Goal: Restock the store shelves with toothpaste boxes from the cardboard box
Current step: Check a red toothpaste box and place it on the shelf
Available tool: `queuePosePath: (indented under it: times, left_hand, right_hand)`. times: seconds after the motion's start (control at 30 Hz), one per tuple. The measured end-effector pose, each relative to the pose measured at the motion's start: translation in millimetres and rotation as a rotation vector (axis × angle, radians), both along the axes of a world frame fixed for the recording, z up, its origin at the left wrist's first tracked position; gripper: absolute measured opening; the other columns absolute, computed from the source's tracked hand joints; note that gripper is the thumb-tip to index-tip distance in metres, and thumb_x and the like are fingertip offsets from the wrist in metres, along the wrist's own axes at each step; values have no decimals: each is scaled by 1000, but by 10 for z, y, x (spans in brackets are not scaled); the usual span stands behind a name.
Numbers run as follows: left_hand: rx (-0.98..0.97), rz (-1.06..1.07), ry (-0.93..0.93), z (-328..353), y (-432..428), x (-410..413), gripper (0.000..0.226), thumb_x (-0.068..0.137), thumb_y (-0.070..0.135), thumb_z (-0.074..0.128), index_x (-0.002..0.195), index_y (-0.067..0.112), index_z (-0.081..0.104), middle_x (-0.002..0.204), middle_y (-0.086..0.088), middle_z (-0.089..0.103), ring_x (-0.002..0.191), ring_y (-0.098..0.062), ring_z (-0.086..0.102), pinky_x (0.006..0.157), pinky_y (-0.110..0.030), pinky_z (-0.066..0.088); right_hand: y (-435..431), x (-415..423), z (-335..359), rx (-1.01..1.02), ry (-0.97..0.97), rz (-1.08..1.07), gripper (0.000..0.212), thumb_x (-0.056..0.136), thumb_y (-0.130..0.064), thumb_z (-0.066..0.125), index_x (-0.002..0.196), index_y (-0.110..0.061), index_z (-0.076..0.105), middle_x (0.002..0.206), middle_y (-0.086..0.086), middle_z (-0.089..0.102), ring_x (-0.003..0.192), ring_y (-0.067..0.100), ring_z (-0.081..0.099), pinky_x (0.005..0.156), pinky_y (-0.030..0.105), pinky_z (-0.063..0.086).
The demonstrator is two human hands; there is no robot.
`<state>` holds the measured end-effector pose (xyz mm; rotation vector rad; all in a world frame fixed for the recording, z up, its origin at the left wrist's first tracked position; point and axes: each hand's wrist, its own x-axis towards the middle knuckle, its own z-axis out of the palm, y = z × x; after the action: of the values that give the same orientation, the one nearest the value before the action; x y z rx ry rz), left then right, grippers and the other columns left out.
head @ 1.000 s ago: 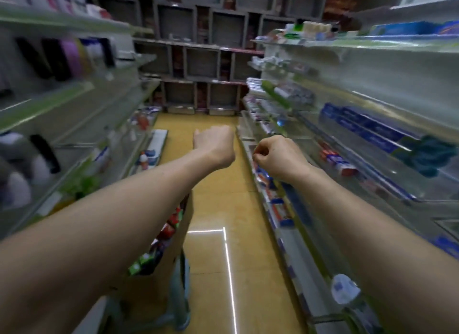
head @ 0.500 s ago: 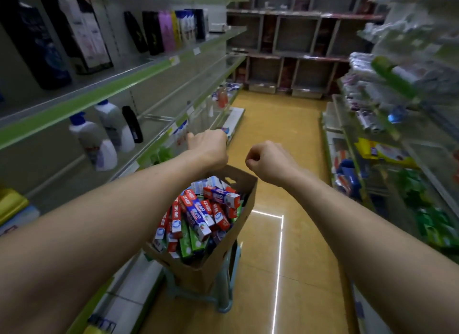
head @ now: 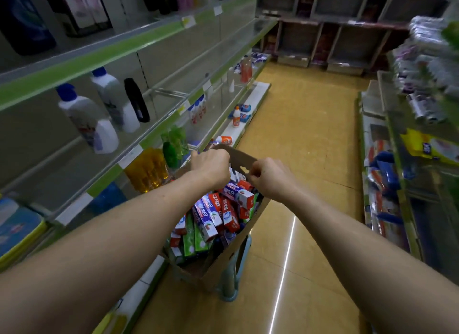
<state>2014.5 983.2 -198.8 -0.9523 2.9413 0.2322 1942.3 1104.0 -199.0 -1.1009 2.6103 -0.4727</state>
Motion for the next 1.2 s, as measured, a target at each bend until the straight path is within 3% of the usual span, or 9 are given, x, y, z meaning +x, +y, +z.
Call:
queuePosePath:
  times: [0.23, 0.43, 0.53, 0.63, 0.73, 0.83, 1.2]
  left_hand:
    - [44, -6, -108, -593, -488, -252, 9, 86, 13, 53, 87, 20, 59, 82, 2, 62, 85, -24, 59, 97, -46, 32]
    - [108, -69, -206, -1074, -981, -513, 12, 88, 16, 53, 97, 19, 60, 101, 0, 60, 96, -25, 57, 92, -41, 32]
    - [140, -90, -287, -1348, -1189, -638, 22, 89, 19, 53, 111, 19, 58, 118, -5, 51, 107, -28, 55, 100, -46, 31]
    - [146, -130, -349, -1632, -1355, -762, 35, 89, 18, 54, 124, 19, 50, 131, -10, 42, 118, -33, 48, 101, -49, 31]
    - [122, -215, -392, -1896, -1483, -880, 52, 89, 18, 57, 137, 21, 40, 139, -12, 35, 128, -35, 38, 103, -49, 30]
    - [96, -301, -411, -2095, -1538, -983, 66, 88, 25, 63, 145, 25, 29, 143, -14, 30, 133, -36, 31, 107, -52, 27]
    - [86, -417, -449, -2355, -1605, -1163, 59, 91, 31, 59, 143, 28, 33, 143, -15, 32, 132, -36, 32, 107, -52, 26]
  right_hand:
    - [-312, -215, -472, 112, -74, -39, 13, 94, -21, 54, 92, -15, 65, 88, 1, 66, 80, 17, 63, 65, 32, 54]
    - [-612, -439, -967, 237, -102, -144, 14, 92, -25, 53, 90, -17, 65, 88, -1, 68, 79, 16, 63, 70, 37, 58]
    - [-778, -476, -1204, 295, -120, -186, 16, 92, -29, 56, 104, -20, 62, 106, 0, 63, 92, 17, 61, 76, 34, 56]
    - [-906, -503, -1435, 337, -126, -238, 41, 91, -35, 59, 128, -21, 50, 131, 4, 48, 112, 23, 53, 85, 36, 52]
    - [-1009, -532, -1641, 406, -169, -316, 58, 89, -41, 61, 139, -23, 38, 141, 7, 37, 124, 25, 45, 91, 38, 51]
    - [-1050, -532, -1812, 437, -231, -373, 60, 89, -43, 61, 141, -24, 36, 142, 7, 38, 126, 24, 44, 91, 39, 52]
    - [-1059, -540, -1997, 362, -230, -461, 51, 90, -31, 61, 135, -21, 41, 128, 9, 49, 116, 26, 51, 88, 42, 53]
